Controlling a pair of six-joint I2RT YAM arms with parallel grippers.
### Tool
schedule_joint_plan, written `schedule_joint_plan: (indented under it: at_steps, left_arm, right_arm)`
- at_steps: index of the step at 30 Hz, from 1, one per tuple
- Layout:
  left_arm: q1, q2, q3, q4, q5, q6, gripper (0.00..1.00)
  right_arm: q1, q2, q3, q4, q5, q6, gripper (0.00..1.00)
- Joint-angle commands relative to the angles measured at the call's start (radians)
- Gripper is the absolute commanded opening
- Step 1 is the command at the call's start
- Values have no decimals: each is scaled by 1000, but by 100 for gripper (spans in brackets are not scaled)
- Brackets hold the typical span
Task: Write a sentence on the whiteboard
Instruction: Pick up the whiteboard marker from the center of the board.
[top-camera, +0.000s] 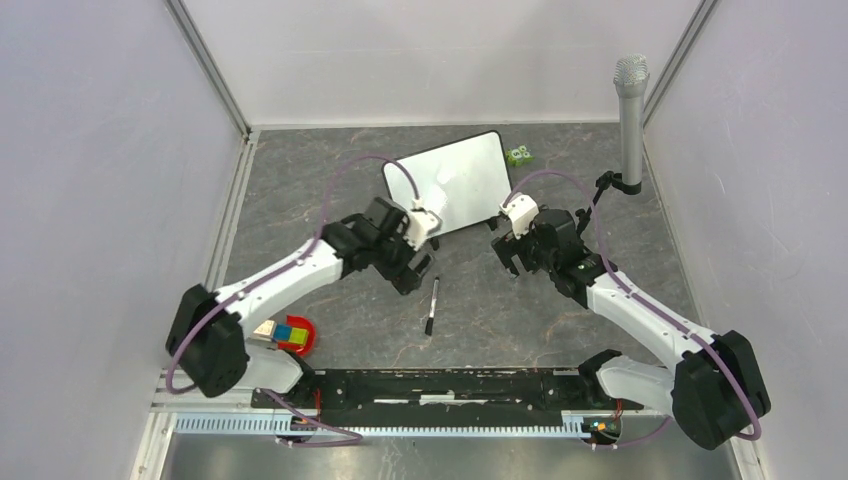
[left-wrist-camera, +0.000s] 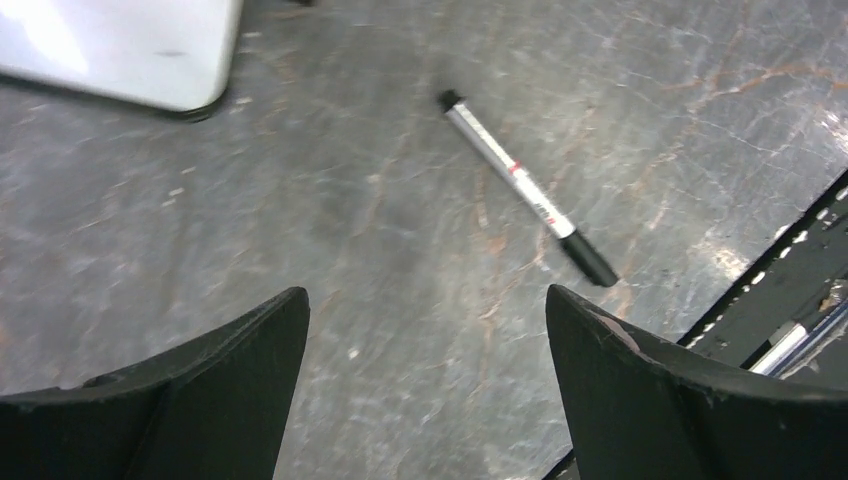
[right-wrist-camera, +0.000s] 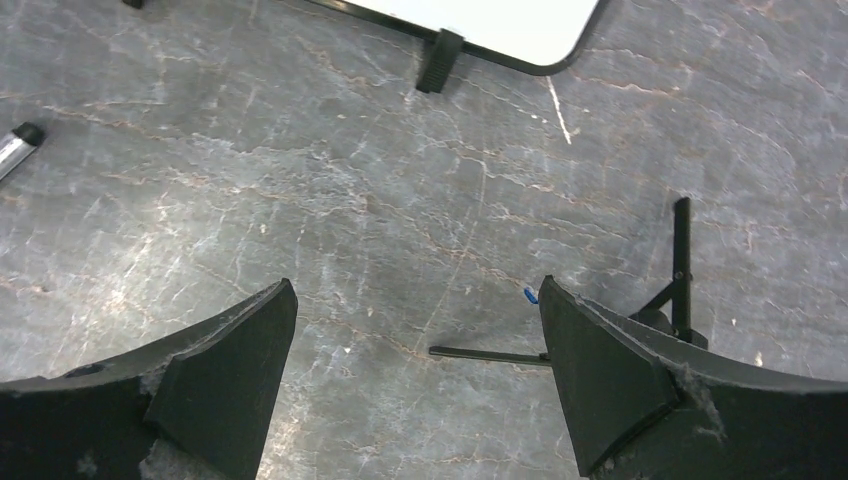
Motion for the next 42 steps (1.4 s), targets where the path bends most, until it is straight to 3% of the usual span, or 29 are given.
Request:
schedule_joint_plan:
  at_steps: [1,5,9,19,26,29,32,39,42]
  left_arm:
    - [-138,115,39,92,-91,-135,93]
    - [-221,215,54,128,-229,-271,88]
    - [-246,251,46,193,-271,-359,76]
    - [-270,396,96,215,-304,-391,74]
    - [-267,475,109,189,-336,-386,44]
    - [-244,512,136,147,-275,-390,27]
    - [-206,536,170,93,-226,-376,3]
    - [-119,377,199,31,-206,-317,2]
    - [-95,264,221,6,-197,-315,2]
  right_arm:
    - [2,7,43,42,91,32,98]
    - [1,14,42,46,102,35,98]
    - [-1,17,34,52,105,32,98]
    - [-1,11,19,68,111,30,98]
    - [-1,24,20,74,106,21,98]
    - [-1,40,19,84,86,21,98]
    - [-1,59,21,93,46,21,98]
    - [-1,120,46,123,19,27,99]
    - [-1,164,68,145,28,37,91]
